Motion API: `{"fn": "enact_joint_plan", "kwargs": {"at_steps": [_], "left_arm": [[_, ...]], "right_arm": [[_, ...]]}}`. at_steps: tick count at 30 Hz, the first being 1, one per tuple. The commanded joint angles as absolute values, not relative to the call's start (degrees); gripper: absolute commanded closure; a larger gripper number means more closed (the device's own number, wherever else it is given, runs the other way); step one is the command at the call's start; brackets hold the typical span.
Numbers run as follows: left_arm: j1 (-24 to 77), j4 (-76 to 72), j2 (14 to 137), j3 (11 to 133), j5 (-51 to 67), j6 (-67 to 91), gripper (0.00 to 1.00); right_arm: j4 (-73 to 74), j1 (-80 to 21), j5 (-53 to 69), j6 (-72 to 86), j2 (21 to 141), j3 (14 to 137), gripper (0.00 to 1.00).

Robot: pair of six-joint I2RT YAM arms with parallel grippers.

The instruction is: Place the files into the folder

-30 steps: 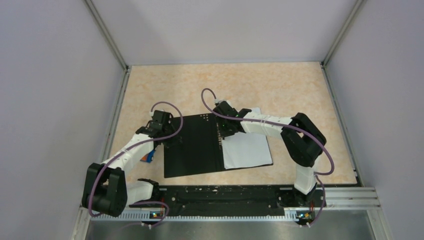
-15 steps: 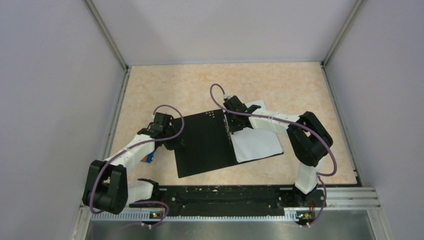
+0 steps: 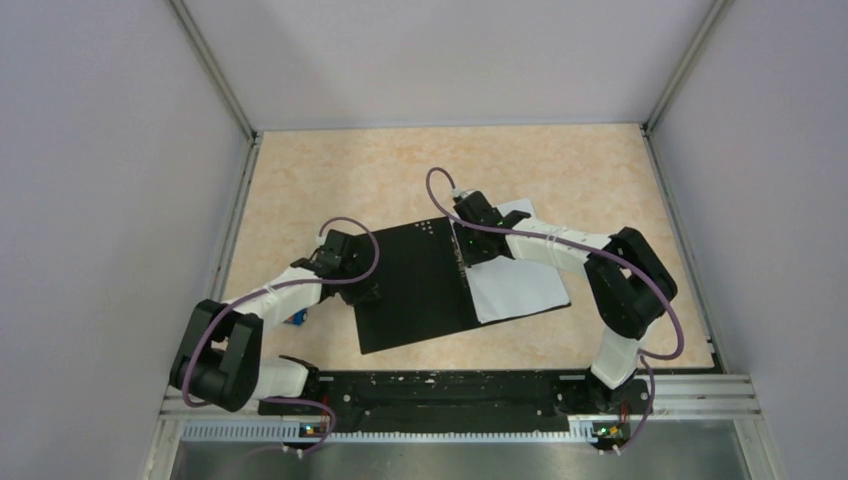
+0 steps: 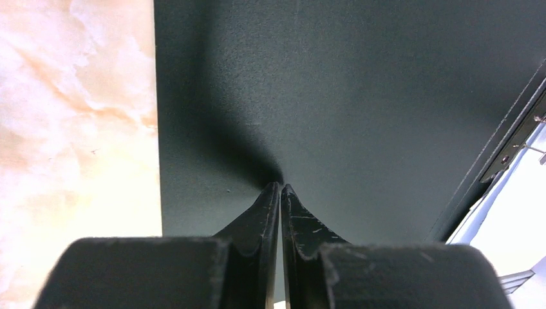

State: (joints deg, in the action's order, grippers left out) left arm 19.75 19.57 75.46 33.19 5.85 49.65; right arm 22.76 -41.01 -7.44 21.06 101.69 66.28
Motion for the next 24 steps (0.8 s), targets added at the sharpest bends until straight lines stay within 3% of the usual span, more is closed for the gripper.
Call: {"fn": "enact_joint_plan", "kwargs": {"at_steps": [1,7,17,24], "left_arm": [[20.88,19.06,78.37,32.67,1.7,51.64,0.9],[21.04,19.23,78.03,32.81,0.55,51.86,0.9],[21.03,19.6,77.59,32.56,0.6,52.03,0.9],[21.03,19.56,77.62,32.52,-1.39,52.34,0.91]], "right_arm": [[21.73,-40.78,-7.3,21.51,97.97,65.48,0.69],[21.18,-40.8,-7.33,22.05,98.04,65.19,0.69],[21.83,-40.83,-9.53,22.08,99.19,65.74,0.8],[21.63,-40.78,-8.5,22.1,98.63,64.86,0.81]]}}
